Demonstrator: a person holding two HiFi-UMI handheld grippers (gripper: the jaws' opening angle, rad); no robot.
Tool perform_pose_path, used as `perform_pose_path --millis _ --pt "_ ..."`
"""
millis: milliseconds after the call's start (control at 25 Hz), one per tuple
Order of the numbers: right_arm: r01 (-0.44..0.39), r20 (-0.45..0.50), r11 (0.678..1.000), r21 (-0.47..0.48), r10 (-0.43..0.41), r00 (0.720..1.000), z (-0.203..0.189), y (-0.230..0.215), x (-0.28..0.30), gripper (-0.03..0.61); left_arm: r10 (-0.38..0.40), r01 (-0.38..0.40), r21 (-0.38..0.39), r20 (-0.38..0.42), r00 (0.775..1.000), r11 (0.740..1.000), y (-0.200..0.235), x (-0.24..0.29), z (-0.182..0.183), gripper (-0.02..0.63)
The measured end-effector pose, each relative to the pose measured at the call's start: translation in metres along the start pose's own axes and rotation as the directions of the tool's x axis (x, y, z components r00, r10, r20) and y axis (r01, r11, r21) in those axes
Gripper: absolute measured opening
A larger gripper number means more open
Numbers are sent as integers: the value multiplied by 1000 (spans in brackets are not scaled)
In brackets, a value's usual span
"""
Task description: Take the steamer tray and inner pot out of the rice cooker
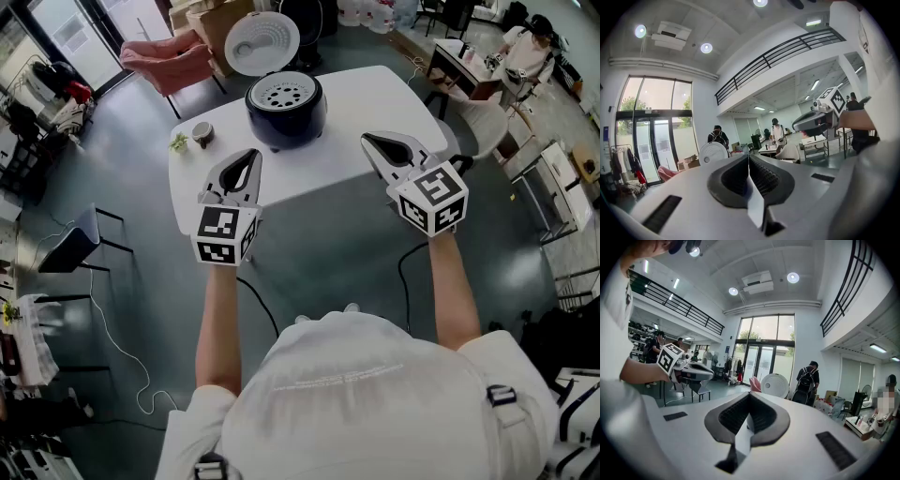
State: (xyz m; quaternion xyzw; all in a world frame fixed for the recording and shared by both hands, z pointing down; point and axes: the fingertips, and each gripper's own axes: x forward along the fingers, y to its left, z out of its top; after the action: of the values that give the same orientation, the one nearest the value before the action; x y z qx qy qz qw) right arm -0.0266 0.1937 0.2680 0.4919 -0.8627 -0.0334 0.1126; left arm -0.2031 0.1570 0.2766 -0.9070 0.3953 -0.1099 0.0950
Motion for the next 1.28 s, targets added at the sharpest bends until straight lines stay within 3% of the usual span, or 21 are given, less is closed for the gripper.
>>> perform_pose_path --millis 560,840,1160,1240,1280 --pt "-16 5 1000 21 15 1000 -2 -19 -10 20 23 -23 -18 -27 999 1000 -4 8 2 18" --pt "-31 87 989 146 18 996 -6 -44 -30 20 27 -27 -11 -56 998 1000 -22 19 1 18" --pt "-83 42 986 147 78 996 -28 -63 -33 23 73 -75 -26 -65 995 997 -39 27 3 18" --pt "-98 31 985 145 94 995 -30 -65 -32 134 100 -103 -44 -56 993 994 -38 27 4 20" --pt "-103 26 985 140 100 995 -31 -67 -31 160 111 -114 -54 -52 992 992 -38 28 5 21"
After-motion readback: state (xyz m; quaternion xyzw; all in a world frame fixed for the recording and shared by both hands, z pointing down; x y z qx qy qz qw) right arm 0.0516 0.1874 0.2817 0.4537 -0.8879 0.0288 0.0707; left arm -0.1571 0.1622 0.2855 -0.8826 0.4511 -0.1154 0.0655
